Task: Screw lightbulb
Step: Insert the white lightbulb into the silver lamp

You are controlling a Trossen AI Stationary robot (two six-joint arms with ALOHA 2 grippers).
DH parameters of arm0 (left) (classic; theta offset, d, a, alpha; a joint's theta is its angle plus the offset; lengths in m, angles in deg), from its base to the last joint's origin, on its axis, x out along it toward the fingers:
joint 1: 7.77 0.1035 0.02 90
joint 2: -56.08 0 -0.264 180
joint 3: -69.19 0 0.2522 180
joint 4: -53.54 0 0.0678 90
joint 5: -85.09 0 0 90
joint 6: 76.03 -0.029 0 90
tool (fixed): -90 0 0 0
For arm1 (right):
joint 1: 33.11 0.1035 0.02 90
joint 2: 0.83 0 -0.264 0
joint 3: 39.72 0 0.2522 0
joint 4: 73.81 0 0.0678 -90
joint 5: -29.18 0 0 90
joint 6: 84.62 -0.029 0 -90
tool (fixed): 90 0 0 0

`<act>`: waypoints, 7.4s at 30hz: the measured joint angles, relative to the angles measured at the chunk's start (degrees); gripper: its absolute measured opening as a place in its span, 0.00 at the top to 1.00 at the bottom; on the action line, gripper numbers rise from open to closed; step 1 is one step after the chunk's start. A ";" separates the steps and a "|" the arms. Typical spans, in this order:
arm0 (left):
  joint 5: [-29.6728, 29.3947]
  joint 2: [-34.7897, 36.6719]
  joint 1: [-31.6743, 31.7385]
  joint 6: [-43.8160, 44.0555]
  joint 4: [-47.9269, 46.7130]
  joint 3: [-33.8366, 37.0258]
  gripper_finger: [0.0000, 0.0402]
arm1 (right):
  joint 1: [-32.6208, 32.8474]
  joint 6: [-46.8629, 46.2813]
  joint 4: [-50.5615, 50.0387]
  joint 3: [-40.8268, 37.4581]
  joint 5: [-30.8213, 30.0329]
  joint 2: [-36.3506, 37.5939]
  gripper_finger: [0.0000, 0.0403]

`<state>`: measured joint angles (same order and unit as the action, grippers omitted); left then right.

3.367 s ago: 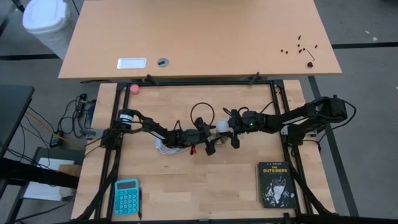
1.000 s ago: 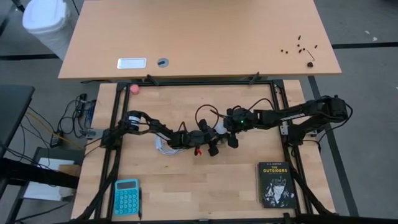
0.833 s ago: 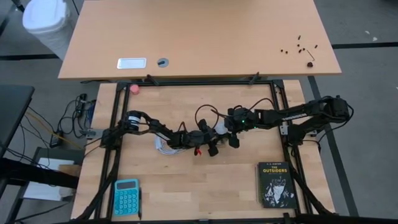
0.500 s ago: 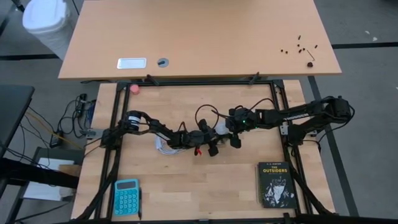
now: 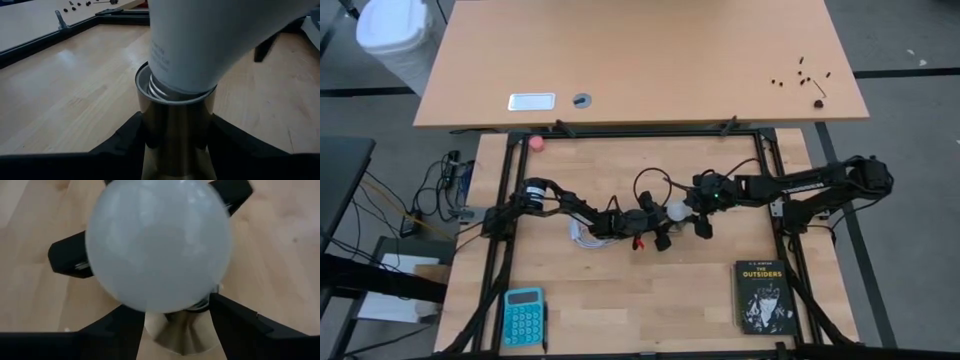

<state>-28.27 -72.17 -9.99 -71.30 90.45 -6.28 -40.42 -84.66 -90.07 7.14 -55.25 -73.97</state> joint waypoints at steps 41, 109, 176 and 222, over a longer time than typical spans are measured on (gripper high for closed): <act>0.77 0.00 0.00 0.04 0.13 0.04 0.57 | 3.94 -3.41 3.93 0.00 -7.75 0.17 0.44; 0.76 -0.07 -0.04 1.25 0.16 0.00 0.57 | 11.38 -13.49 21.99 -3.82 -25.98 -9.35 0.57; 0.99 -0.04 0.02 1.53 0.02 0.07 0.57 | 13.39 -13.84 20.50 -3.87 -32.06 -4.51 0.24; 1.01 -0.04 -0.02 1.51 0.02 0.07 0.57 | 7.54 -0.22 24.74 -3.82 -18.91 -4.55 0.32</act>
<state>-27.26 -72.21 -10.01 -69.79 90.47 -6.22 -32.88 -84.87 -65.33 3.32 -74.17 -78.52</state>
